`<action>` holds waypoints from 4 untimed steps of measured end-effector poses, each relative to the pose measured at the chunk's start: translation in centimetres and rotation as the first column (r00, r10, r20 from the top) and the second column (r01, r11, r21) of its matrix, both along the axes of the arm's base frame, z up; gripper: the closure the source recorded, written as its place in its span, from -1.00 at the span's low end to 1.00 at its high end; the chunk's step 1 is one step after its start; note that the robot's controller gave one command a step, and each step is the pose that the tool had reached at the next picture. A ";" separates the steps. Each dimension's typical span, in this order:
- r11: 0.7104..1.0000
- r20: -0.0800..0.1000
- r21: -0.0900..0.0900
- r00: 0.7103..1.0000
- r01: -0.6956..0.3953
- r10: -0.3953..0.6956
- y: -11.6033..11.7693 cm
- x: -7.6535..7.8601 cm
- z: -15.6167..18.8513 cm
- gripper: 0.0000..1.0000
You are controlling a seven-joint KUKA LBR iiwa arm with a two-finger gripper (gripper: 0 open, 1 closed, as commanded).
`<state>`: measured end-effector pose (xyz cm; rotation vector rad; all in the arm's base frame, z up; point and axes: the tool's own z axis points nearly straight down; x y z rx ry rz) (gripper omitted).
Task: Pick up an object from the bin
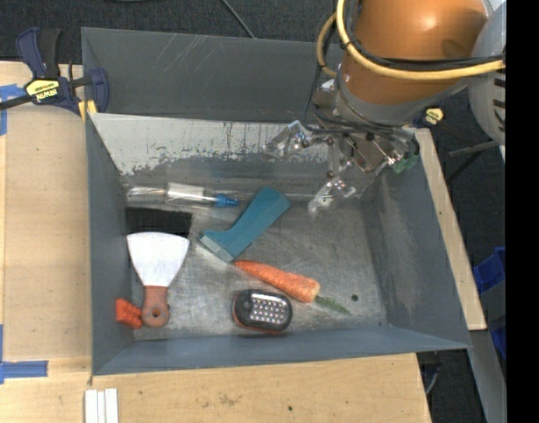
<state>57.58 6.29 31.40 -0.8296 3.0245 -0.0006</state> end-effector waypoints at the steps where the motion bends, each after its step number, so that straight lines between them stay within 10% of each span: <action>1: 0.988 -0.012 0.002 0.988 -0.153 0.153 -3.4 -4.3 -3.4 -1.00; 2: 0.988 -0.006 -0.001 0.988 -0.157 0.157 -4.6 -5.3 -3.0 -1.00; 3: 0.988 -0.018 0.002 0.988 -0.152 0.152 -3.0 -2.0 -4.1 -1.00; 4: 0.970 0.016 -0.004 0.970 -0.242 0.242 -1.1 -0.8 -3.8 -1.00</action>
Offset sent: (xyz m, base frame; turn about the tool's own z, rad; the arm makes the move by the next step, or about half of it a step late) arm -0.0431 -0.0297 -0.1718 -0.0186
